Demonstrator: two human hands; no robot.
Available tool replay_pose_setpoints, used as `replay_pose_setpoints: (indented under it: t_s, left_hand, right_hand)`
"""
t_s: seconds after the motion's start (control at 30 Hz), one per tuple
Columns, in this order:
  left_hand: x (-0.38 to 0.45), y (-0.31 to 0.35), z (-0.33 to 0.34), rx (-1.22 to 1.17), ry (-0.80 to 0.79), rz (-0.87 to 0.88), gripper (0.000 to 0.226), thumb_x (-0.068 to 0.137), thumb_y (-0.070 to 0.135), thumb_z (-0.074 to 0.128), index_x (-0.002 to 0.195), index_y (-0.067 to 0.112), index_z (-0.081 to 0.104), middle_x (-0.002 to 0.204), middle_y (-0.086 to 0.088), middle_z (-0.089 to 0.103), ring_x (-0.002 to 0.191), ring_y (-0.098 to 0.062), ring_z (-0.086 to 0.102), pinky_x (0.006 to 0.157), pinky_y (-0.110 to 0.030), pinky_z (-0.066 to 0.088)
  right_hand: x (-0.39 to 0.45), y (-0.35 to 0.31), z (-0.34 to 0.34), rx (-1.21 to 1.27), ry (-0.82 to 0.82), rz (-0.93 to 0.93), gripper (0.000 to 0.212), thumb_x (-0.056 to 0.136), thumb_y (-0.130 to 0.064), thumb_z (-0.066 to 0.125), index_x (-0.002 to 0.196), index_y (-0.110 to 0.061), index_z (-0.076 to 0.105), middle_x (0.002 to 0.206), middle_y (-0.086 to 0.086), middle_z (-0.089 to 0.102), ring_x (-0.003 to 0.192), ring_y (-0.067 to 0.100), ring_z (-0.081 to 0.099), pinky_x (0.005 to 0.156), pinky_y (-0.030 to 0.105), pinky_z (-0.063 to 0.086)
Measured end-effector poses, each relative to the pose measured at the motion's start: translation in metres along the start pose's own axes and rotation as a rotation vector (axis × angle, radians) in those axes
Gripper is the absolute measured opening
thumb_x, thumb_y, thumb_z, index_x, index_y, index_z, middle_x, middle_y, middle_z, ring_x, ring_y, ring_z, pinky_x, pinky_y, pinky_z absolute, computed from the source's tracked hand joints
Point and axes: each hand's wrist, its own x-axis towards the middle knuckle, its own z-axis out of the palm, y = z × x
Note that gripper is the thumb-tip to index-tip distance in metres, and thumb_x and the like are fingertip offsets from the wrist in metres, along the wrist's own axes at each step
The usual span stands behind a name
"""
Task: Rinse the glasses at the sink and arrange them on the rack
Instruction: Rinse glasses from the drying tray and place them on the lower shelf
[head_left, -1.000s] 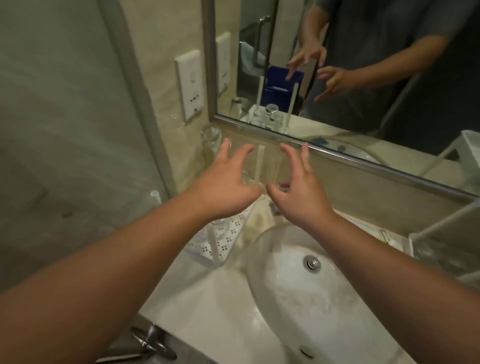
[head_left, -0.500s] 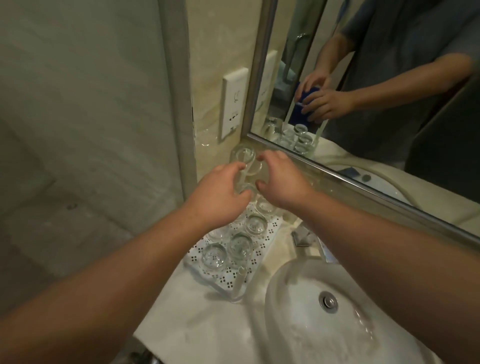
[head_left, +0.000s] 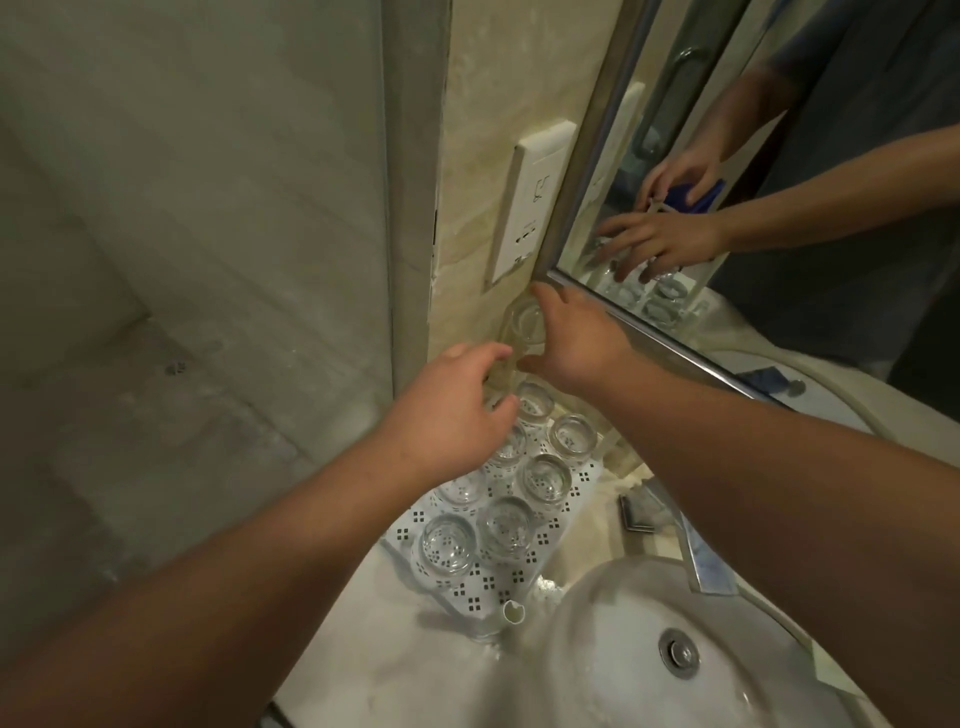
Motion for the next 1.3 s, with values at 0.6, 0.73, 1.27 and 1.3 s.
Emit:
replay_pose_setpoints:
  t_s: [0.6, 0.73, 1.27, 1.3]
  left_hand:
    - [-0.008, 0.008, 0.003, -0.086, 0.041, -0.053, 0.051, 0.092, 0.036, 0.062, 0.141, 0.031, 0.050, 0.140, 0.011, 0.043, 0.100, -0.004, 0.056, 0.087, -0.022, 0.044]
    - [-0.013, 0.016, -0.003, -0.158, 0.038, -0.079, 0.048, 0.092, 0.034, 0.063, 0.139, 0.030, 0.051, 0.139, 0.013, 0.039, 0.111, -0.008, 0.059, 0.096, -0.030, 0.051]
    - [-0.056, 0.079, -0.020, -1.050, -0.144, -0.549, 0.030, 0.095, 0.041, 0.058, 0.117, 0.021, 0.059, 0.100, -0.010, 0.069, 0.067, -0.022, 0.067, 0.059, -0.035, 0.055]
    - [-0.059, 0.083, -0.020, -1.086, -0.190, -0.591, 0.035, 0.094, 0.047, 0.056, 0.117, 0.020, 0.059, 0.098, -0.010, 0.070, 0.068, -0.023, 0.069, 0.060, -0.036, 0.055]
  right_hand:
    - [0.000, 0.004, -0.015, 0.094, 0.183, 0.038, 0.071, 0.071, -0.041, 0.084, 0.129, -0.023, 0.049, 0.122, 0.007, 0.056, 0.106, 0.032, 0.058, 0.078, 0.037, 0.047]
    - [-0.022, 0.001, -0.031, 0.181, 0.264, 0.014, 0.074, 0.068, -0.039, 0.087, 0.131, -0.025, 0.050, 0.150, 0.007, 0.035, 0.118, 0.033, 0.055, 0.090, 0.042, 0.050]
    - [-0.164, -0.024, -0.075, 0.423, 0.593, -0.021, 0.067, 0.065, -0.042, 0.087, 0.119, -0.043, 0.048, 0.111, -0.012, 0.044, 0.098, 0.007, 0.048, 0.073, 0.010, 0.034]
    - [-0.172, -0.025, -0.075, 0.430, 0.606, -0.031, 0.067, 0.065, -0.041, 0.087, 0.119, -0.044, 0.047, 0.112, -0.012, 0.045, 0.099, 0.006, 0.049, 0.074, 0.011, 0.036]
